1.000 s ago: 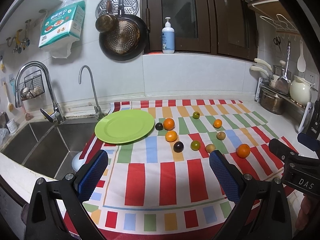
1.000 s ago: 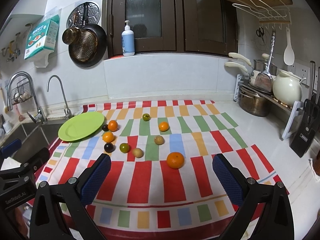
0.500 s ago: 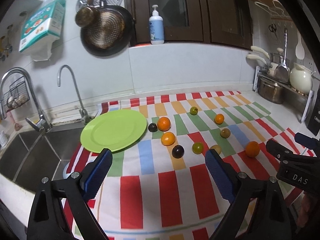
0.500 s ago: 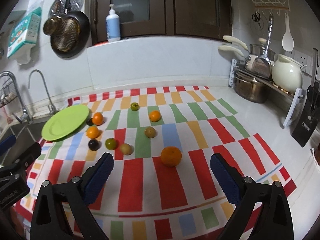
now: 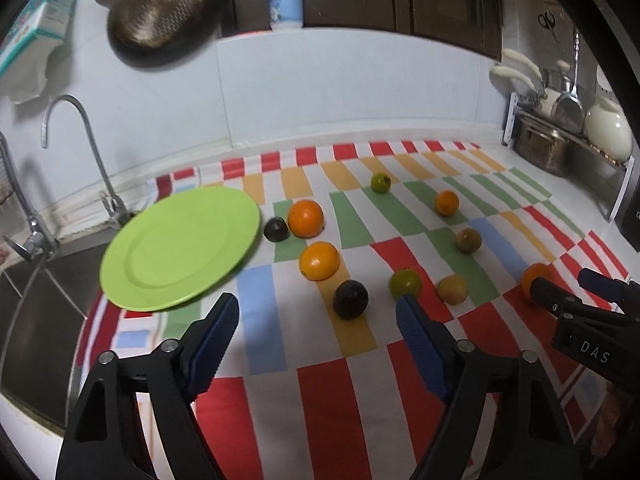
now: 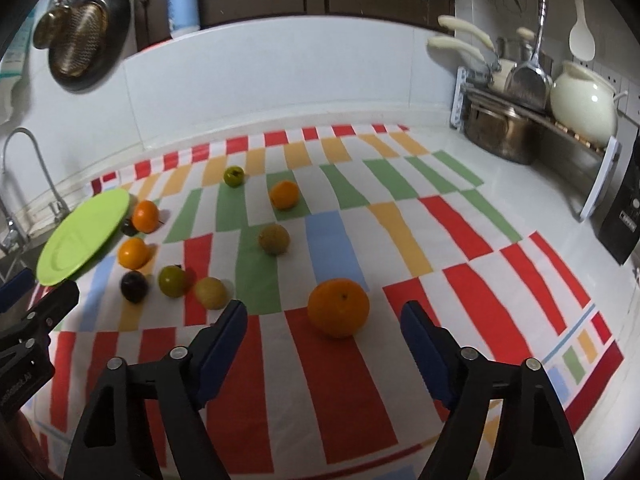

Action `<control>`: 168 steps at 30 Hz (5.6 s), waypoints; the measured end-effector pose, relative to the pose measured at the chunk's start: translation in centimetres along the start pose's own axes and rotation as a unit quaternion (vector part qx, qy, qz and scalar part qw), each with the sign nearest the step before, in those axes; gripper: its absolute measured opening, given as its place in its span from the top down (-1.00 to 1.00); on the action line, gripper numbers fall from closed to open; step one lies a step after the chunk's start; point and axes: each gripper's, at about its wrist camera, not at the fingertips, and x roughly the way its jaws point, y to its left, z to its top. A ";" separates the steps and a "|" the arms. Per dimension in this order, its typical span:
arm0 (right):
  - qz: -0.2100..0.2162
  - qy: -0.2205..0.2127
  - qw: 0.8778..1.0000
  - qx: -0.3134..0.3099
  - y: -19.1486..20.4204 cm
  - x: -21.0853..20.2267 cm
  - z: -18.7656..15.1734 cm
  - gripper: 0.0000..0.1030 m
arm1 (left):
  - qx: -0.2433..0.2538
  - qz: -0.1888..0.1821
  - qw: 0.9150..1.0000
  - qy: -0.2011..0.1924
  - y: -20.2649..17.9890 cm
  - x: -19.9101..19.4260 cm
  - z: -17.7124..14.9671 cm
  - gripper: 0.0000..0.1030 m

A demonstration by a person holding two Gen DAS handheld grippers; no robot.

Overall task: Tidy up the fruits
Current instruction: 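Grasp the dark plum with the left gripper while the right gripper grasps the large orange, then carry the plum onto the green plate and open the left gripper while the right gripper places the orange there, then lift both open grippers off the plate toward the remaining fruits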

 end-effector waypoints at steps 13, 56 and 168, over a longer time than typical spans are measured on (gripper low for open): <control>-0.023 0.032 0.999 0.034 -0.4 3.4 -0.2 -0.32 | 0.001 -0.035 0.999 0.042 0.0 4.9 0.4 -0.25; 0.058 -0.009 0.998 -0.037 5.0 -0.8 2.1 0.17 | -0.017 -0.071 0.997 0.022 3.3 0.8 2.8 0.46; 0.097 -0.069 0.985 -0.122 6.1 -4.2 3.5 -0.30 | 0.039 -0.089 0.992 -0.079 3.2 -4.7 4.0 -0.54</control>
